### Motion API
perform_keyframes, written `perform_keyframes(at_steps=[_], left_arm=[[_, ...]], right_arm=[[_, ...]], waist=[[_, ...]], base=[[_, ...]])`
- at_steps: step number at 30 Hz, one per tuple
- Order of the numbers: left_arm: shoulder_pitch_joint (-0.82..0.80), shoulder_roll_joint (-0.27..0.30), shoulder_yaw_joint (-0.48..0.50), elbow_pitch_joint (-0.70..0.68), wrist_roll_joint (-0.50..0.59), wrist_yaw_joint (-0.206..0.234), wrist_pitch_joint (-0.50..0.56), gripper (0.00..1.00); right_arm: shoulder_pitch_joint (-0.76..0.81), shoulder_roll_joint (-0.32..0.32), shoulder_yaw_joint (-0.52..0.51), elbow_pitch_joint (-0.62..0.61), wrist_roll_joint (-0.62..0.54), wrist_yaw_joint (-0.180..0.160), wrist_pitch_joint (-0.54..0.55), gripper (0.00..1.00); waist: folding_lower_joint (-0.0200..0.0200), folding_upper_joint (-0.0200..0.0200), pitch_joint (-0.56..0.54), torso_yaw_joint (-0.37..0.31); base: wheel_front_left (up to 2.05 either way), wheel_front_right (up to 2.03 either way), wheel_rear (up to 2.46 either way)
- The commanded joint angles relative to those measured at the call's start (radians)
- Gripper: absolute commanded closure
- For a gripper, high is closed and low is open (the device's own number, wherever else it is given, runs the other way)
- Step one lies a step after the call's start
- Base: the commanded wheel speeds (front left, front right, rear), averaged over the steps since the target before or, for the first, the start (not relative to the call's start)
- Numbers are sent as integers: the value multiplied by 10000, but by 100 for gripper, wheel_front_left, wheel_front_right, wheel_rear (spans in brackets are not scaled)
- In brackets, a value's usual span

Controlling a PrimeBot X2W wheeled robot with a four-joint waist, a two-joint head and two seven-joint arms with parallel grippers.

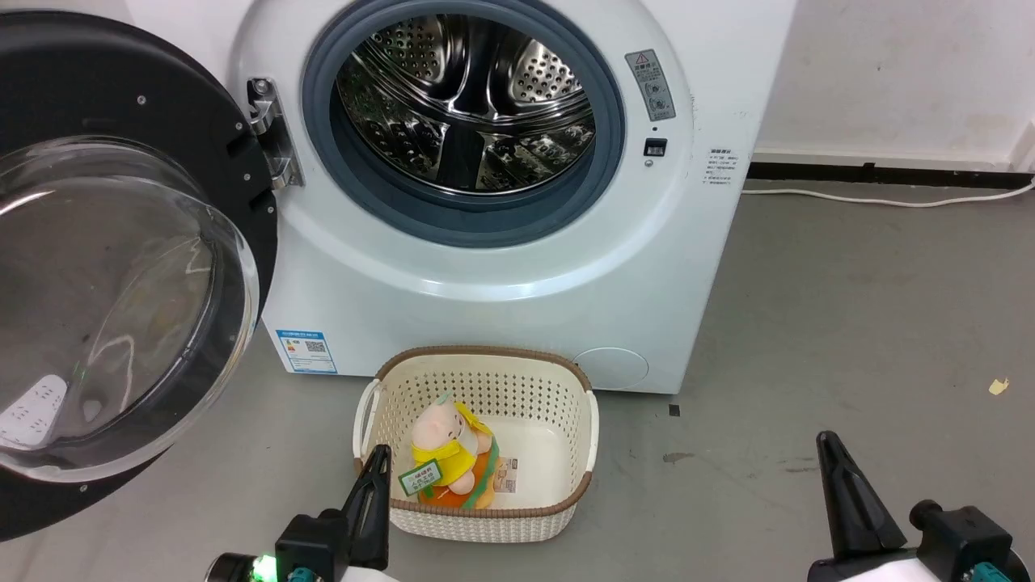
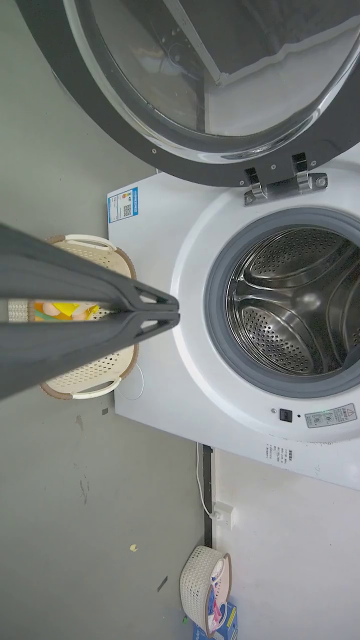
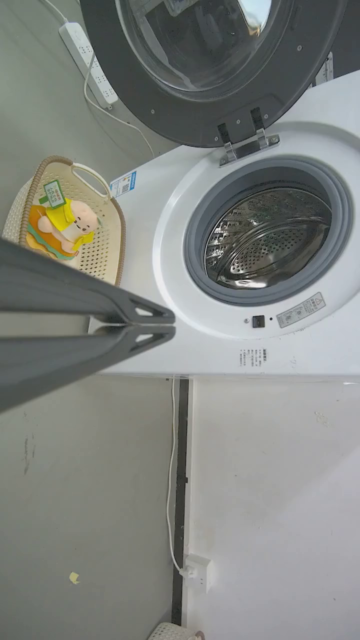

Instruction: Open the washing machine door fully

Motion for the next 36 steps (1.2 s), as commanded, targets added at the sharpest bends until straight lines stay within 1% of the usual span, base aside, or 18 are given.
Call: perform_keyframes(at_steps=[1,36], left_arm=[[-8,-16,64,-46,45,-29,66,100],[-73,-174,694,-457,428,-280,760,100]], right_arm=[[-23,5,-2,-27,-48,0,70,100],[-225,47,-17,-254,-477,3,768,100]], waist=[[0,0,5,-7],[0,0,85,-137]], base=[[0,0,0],[0,0,0]])
